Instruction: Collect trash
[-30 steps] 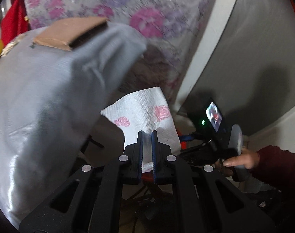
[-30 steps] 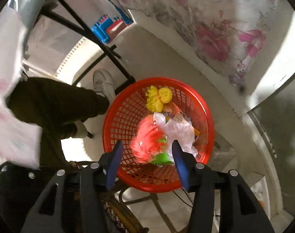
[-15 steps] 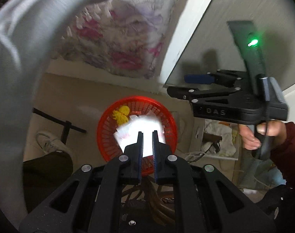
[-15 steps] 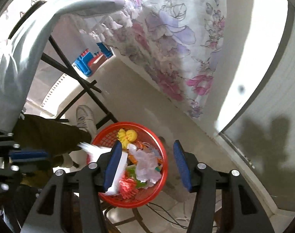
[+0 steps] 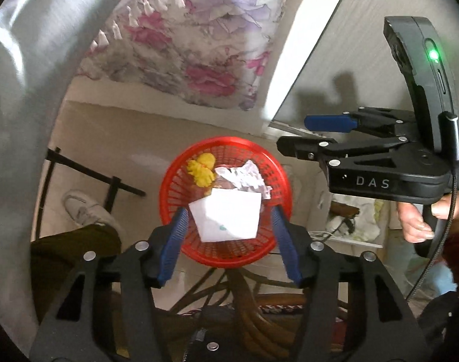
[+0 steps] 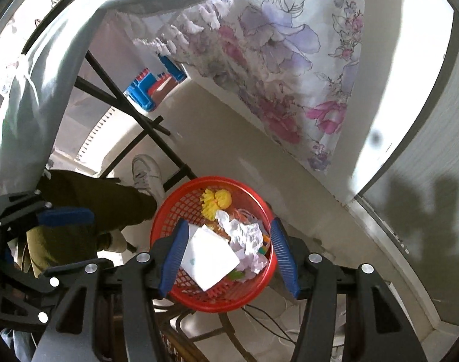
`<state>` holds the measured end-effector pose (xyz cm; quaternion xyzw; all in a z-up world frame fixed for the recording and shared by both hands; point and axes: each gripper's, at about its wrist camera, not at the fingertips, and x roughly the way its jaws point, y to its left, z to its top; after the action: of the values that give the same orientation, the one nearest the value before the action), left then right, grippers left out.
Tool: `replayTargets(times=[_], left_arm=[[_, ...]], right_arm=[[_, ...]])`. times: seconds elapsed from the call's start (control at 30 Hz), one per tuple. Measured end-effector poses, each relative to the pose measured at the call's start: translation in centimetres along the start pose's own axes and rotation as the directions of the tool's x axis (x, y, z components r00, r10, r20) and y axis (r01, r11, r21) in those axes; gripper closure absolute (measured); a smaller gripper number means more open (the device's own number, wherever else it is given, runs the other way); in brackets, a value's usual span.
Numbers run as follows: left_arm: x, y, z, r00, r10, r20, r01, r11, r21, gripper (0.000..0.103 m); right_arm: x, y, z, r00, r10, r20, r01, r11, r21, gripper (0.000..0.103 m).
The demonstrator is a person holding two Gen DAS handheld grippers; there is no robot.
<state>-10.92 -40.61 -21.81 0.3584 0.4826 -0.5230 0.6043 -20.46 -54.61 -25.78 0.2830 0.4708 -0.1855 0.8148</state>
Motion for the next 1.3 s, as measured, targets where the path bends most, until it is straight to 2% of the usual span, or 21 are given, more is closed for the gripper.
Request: replayTargets(times=[0.27,0.43,0.67,0.8,0.87,1.0,1.1,1.17,1.3], left_arm=[[-2.0,-0.2,-1.0,0.995,0.07,0.075,-0.069,0.998,-0.006,0.036],[-3.4,-0.3,-1.4,0.988,0.09,0.123,-0.09,0.996,-0.003,0.034],[-6.0,-0.7,-1.9,0.978,0.085,0.191,-0.085,0.996,-0.008,0.028],[-7.9,-1.5,-2.4,0.967,0.102,0.235,-0.101,0.995,-0.014,0.024],[-8.9,-1.9,-2.7,0.96,0.117,0.254,-0.115,0.993,-0.022,0.021],[-11.7,-2.7,-3.3,0.936,0.171,0.309,-0.162,0.985,-0.052,0.017],[-14.1,-3.0,-3.7,0.911,0.209,0.355,-0.188,0.978,-0.091,0.013],[-15.4,-3.0,-4.0,0.897,0.225,0.381,-0.195,0.974,-0.114,0.009],[-17.1,-3.3,-4.9,0.864,0.27,0.425,-0.233,0.963,-0.139,0.007]], right_arm=[[-2.9,1.7,0.0,0.999,-0.053,-0.001,0.053,0.997,-0.058,0.047],[-4.9,3.2,0.4,0.997,-0.077,0.001,0.077,0.992,-0.097,0.047],[-8.5,5.7,-0.1,0.989,-0.151,0.004,0.15,0.976,-0.156,0.044],[-11.3,7.4,-1.0,0.976,-0.209,0.06,0.217,0.951,-0.222,0.043],[-13.0,8.2,-1.5,0.97,-0.222,0.1,0.241,0.939,-0.247,0.039],[-16.5,9.3,-2.5,0.96,-0.209,0.185,0.254,0.93,-0.266,0.035],[-19.3,9.6,-2.9,0.954,-0.15,0.259,0.214,0.947,-0.239,0.027],[-20.9,9.6,-3.1,0.946,-0.107,0.306,0.178,0.961,-0.213,0.017],[-21.1,9.4,-2.9,0.945,-0.074,0.317,0.137,0.974,-0.181,0.015]])
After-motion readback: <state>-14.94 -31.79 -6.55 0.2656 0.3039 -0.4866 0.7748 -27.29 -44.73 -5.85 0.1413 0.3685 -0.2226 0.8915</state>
